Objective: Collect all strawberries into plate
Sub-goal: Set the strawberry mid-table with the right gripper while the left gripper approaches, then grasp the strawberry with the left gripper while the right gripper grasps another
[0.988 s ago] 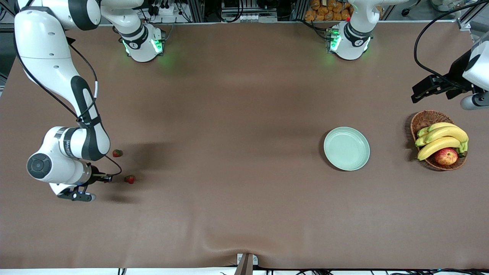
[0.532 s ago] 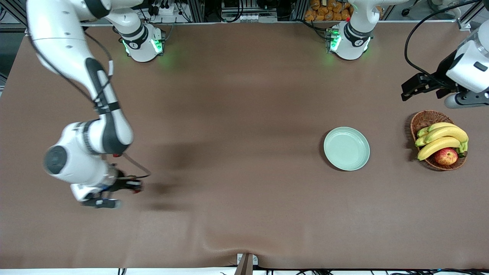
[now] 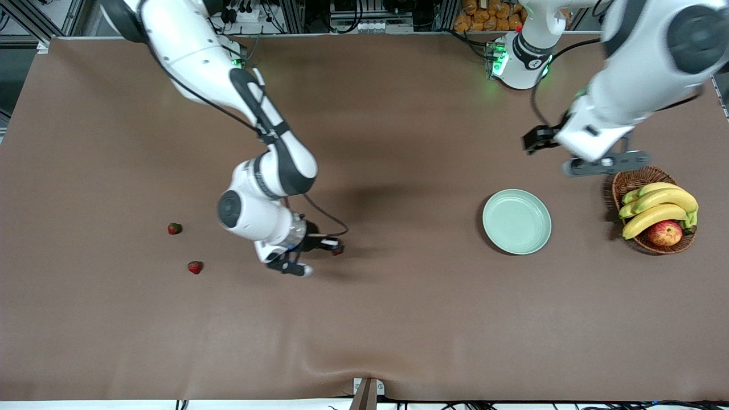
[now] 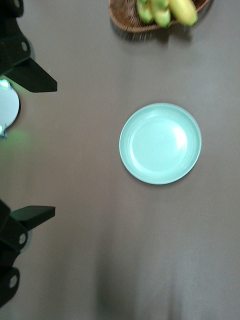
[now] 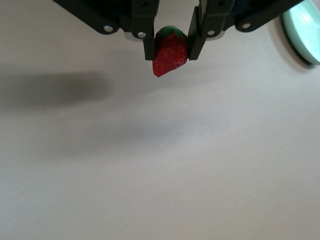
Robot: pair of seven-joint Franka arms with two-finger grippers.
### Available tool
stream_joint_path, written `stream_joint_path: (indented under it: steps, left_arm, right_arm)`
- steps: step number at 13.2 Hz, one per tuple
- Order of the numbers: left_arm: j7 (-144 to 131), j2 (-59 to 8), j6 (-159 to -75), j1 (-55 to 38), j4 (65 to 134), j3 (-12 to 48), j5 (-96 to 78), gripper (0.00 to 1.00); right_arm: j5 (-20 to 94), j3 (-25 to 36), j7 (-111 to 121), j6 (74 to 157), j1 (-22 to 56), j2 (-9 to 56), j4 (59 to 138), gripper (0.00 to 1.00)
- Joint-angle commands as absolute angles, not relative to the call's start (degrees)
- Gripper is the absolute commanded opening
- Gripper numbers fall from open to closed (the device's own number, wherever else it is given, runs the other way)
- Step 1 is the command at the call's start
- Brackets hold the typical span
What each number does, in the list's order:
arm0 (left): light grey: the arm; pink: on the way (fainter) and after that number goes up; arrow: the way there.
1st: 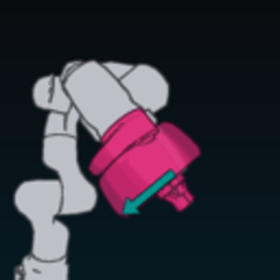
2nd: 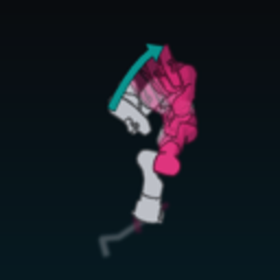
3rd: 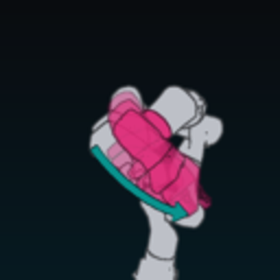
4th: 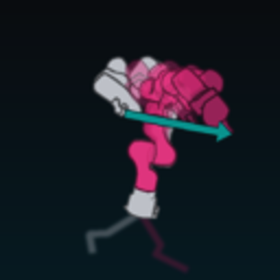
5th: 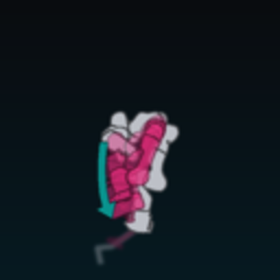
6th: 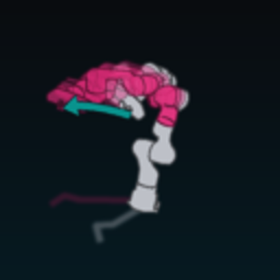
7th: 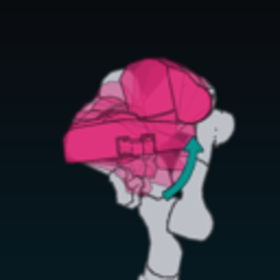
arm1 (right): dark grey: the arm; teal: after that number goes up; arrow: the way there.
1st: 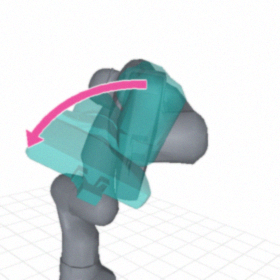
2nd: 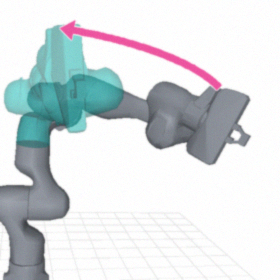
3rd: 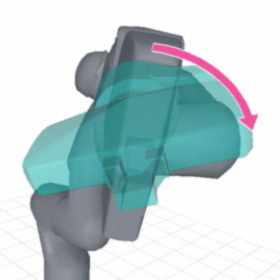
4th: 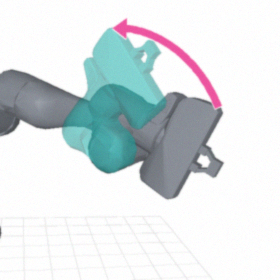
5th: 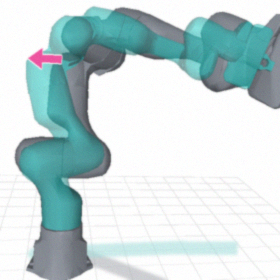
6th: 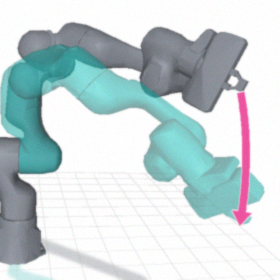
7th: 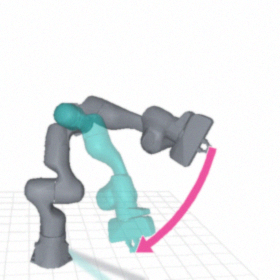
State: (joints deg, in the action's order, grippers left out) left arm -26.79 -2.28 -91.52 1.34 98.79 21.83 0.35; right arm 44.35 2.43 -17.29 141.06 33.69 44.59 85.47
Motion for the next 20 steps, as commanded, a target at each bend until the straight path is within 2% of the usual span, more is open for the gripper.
stream_joint_path:
  steps: [1, 3, 4, 5, 6, 7, 10, 13, 15, 18, 20]
  left_arm:
    - [-30.41, -1.23, -98.49, 1.76, 106.93, 24.25, 0.18, 1.0]
    - [-32.59, -1.14, -106.04, 1.85, 113.35, 26.45, 0.18, 1.0]
    - [-36.61, -1.32, -109.56, 1.85, 115.73, 28.37, 0.18, 1.0]
    - [-40.65, -2.88, -111.25, 1.85, 116.36, 29.43, 0.18, 1.0]
    - [-43.04, -4.73, -111.97, 1.67, 116.19, 30.57, 0.18, 1.0]
    - [-44.2, -6.31, -113.71, 1.67, 116.1, 31.37, 0.18, 1.0]
    - [-43.95, -11.84, -116.97, 0.71, 114.62, 31.64, 0.96, 1.0]
    - [-44.38, -18.52, -122.15, -1.49, 110.14, 31.55, 2.1, 1.0]
    - [-46.65, -23.35, -124.53, -3.59, 105.84, 31.55, 2.55, 1.0]
    - [-56.3, -31.09, -128.92, -9.04, 99.87, 31.11, 6.3, 1.0]
    - [-66.57, -36.8, -129.2, -11.94, 94.51, 31.2, 12.72, 1.0]
  right_arm:
    - [52.27, 3.25, -17.58, 147.37, 39.44, 48.77, 82.63, 0.03]
    - [53.87, 3.25, -17.67, 149.15, 42.18, 50.71, 81.22, 0.04]
    - [53.88, 3.25, -17.67, 149.15, 43.06, 50.97, 80.95, 0.11]
    - [53.88, 3.25, -17.75, 149.24, 43.94, 51.15, 80.95, 0.29]
    - [53.88, 3.25, -17.84, 149.24, 44.73, 51.33, 80.95, 0.62]
    - [53.88, 3.25, -17.84, 149.33, 45.43, 51.42, 80.95, 0.77]
    - [53.79, 3.25, -17.75, 150.03, 45.27, 50.8, 81.04, 0.96]
    - [53.09, 3.34, -17.4, 147.5, 39.83, 48.17, 82.96, 0.97]
    - [51.95, 3.6, -16.79, 139.88, 34.31, 46.68, 83.84, 1.0]
    - [35.31, 3.69, -16.96, 125.81, 24.64, 43.34, 83.76, 1.0]
    - [23.62, 3.69, -16.79, 121.48, 19.19, 41.58, 83.76, 1.0]
